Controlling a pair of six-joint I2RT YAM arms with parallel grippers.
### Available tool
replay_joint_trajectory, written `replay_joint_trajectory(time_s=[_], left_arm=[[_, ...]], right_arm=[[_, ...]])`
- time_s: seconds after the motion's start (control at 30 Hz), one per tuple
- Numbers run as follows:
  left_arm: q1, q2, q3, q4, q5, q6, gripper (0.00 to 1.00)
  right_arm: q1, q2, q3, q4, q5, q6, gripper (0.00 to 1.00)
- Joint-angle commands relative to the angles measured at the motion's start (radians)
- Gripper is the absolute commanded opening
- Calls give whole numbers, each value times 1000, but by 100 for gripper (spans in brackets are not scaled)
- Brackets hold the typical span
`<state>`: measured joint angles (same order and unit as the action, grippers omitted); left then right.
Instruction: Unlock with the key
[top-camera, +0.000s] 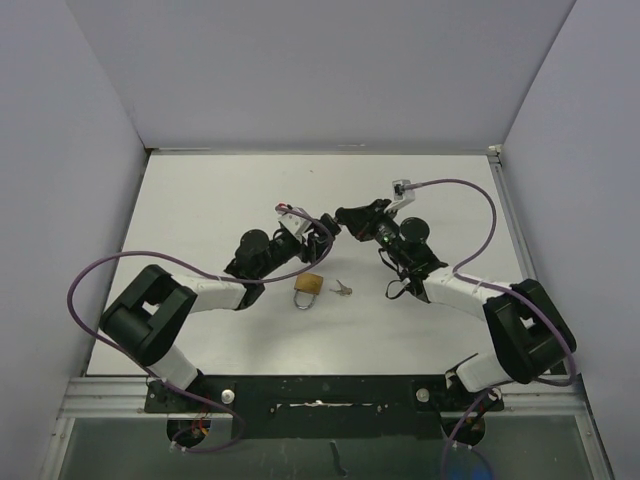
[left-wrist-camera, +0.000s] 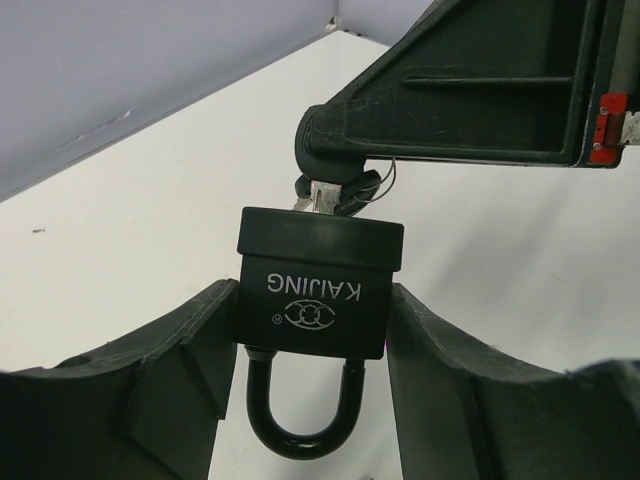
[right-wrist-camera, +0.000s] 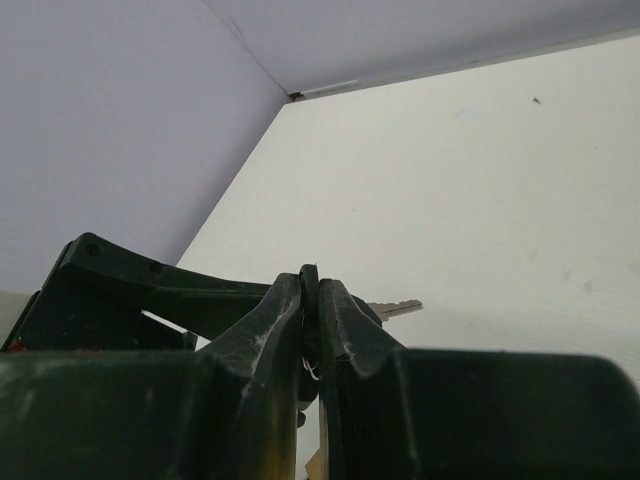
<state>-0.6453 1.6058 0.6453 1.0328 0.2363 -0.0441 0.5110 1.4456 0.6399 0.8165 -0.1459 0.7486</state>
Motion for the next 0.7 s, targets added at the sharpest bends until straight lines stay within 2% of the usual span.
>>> replay_joint_trajectory(time_s=[0.0,0.3,0.67], left_arm=[[45,-44,95,486,-175,-15,0],[45,-20,73,486,-184,-14,0],[61,-33,135,487,-185,-32,0]], right_arm=[[44,72,-63,-250,-256,15,0],[46,90,-56,-241,-290,8,0],[45,141,-41,-258,-334,-16,0]])
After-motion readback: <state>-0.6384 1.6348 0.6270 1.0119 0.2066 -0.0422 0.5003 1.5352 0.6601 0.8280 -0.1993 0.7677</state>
